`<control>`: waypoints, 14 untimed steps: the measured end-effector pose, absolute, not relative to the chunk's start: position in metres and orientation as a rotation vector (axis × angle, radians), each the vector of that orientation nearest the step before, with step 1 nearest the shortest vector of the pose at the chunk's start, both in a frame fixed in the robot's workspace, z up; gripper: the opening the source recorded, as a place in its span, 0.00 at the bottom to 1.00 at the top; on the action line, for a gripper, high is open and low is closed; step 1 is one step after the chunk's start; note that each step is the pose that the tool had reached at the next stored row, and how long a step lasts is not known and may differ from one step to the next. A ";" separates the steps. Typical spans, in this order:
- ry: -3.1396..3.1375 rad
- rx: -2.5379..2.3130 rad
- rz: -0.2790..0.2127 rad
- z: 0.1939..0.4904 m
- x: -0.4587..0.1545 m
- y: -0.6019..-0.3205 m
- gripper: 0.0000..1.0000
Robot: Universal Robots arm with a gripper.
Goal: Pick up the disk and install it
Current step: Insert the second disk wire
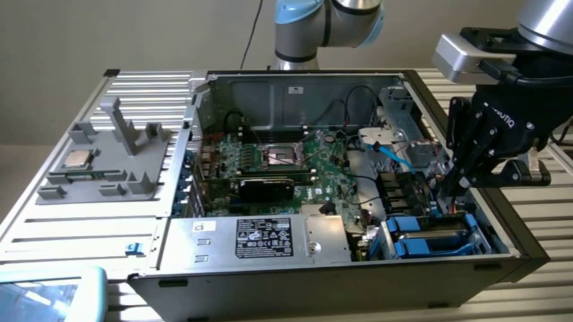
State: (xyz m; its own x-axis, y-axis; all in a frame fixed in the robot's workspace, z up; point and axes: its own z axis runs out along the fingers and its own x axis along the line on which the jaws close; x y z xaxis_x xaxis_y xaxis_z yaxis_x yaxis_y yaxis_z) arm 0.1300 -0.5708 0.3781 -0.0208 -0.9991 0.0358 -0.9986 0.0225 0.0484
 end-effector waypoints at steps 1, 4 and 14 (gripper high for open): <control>-2.203 2.156 -0.015 0.378 0.130 -0.571 0.15; -2.203 2.156 -0.015 0.378 0.130 -0.571 0.11; -2.099 2.288 -0.035 0.378 0.130 -0.570 0.11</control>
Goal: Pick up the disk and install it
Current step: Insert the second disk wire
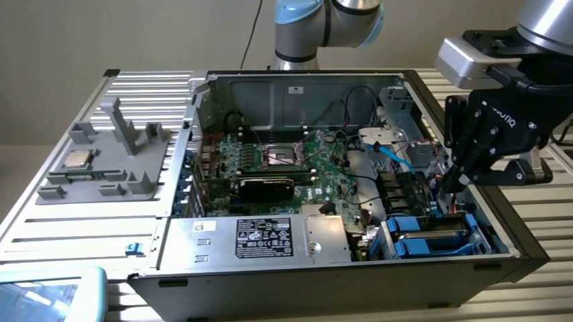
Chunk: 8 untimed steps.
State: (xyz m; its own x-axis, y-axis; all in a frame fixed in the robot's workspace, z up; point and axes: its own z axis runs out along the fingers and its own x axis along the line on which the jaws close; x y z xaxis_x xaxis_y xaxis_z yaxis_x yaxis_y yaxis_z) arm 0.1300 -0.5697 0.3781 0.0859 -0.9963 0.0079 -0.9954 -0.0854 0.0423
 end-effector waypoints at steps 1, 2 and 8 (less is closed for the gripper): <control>-2.080 2.308 -0.037 0.378 0.130 -0.570 0.11; -2.061 2.327 -0.038 0.378 0.130 -0.570 0.11; -1.940 2.442 -0.032 0.378 0.130 -0.570 0.11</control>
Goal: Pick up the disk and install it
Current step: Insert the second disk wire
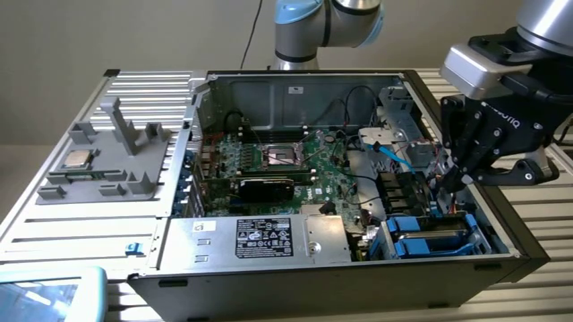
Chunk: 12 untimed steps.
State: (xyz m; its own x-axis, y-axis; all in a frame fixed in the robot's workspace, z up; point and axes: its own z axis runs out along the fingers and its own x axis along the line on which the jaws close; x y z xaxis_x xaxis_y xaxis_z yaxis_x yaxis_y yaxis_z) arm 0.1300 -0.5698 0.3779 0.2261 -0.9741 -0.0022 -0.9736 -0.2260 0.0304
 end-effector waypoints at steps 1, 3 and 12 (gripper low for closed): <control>-1.921 2.460 -0.030 0.378 0.130 -0.570 0.11; -1.880 2.496 -0.027 0.378 0.130 -0.570 0.11; -1.679 2.649 -0.019 0.378 0.130 -0.570 0.11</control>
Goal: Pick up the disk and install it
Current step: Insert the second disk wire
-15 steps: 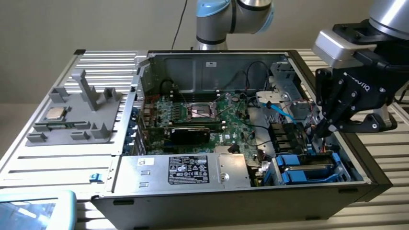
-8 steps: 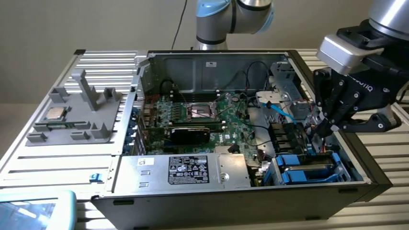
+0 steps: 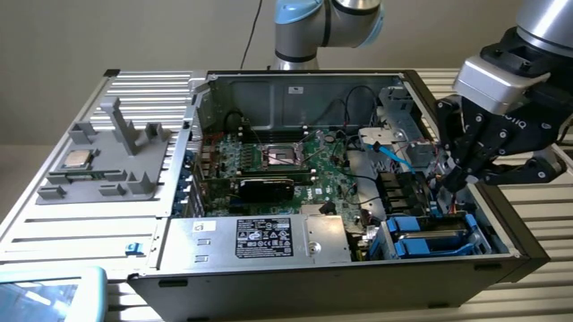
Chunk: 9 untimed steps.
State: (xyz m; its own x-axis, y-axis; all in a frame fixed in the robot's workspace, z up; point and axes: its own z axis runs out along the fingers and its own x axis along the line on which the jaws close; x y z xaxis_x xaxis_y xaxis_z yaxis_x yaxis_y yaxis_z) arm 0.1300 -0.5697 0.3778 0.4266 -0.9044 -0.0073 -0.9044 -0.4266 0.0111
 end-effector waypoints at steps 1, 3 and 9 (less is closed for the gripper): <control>-1.655 2.665 -0.019 0.378 0.130 -0.570 0.11; -1.611 2.698 -0.020 0.378 0.130 -0.570 0.11; -1.513 2.787 -0.027 0.378 0.130 -0.570 0.11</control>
